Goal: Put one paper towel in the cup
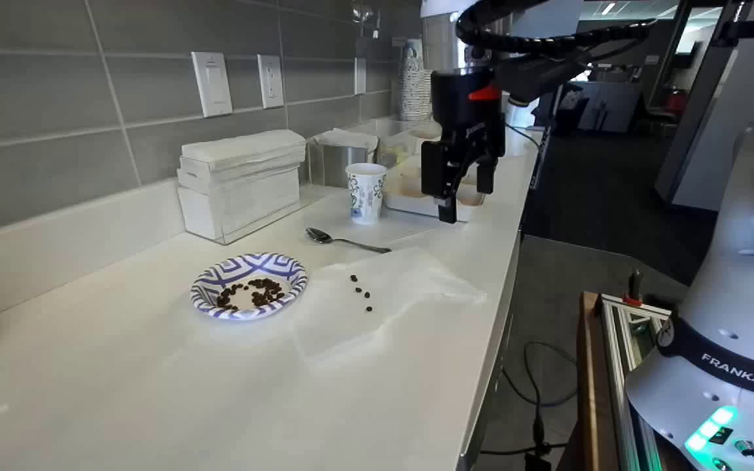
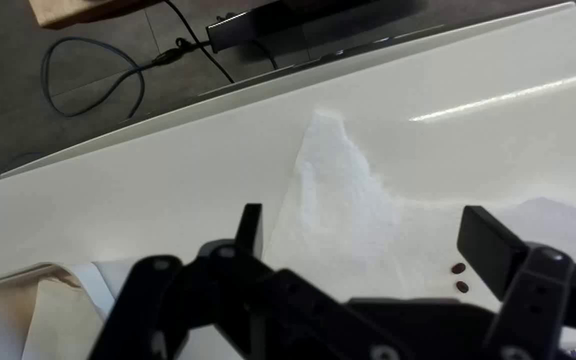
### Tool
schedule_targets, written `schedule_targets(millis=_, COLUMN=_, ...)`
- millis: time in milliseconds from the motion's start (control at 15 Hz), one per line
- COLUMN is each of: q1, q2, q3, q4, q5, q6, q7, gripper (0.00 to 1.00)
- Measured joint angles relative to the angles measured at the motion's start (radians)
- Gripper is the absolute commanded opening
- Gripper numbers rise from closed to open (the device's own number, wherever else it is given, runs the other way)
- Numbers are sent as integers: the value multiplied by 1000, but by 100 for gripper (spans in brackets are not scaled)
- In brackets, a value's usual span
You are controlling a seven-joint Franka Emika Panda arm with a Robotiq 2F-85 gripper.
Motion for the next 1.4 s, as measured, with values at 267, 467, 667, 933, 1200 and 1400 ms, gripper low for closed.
schedule_targets(millis=267, q1=0, q2=0, q3=0, q4=0, q5=0, q6=0, q7=0, gripper=100)
schedule_targets(millis=467, q1=0, q2=0, q3=0, q4=0, q5=0, q6=0, q7=0, gripper=100)
schedule_targets(millis=667, q1=0, q2=0, q3=0, q4=0, q5=0, q6=0, q7=0, gripper=100)
schedule_targets(millis=933, q1=-1, q2=0, q3=-14, q4=2, q5=-2, q6=0, q7=-2, gripper=100)
schedule_targets(millis=1200, q1=-28, q2=5, q3=-124, q4=14, q5=-10, q6=46, q7=-114, gripper=100)
schedule_targets(millis=1400, q1=-75, q2=33, q3=-231, q4=50, q5=-27, q6=100, q7=-243, gripper=100)
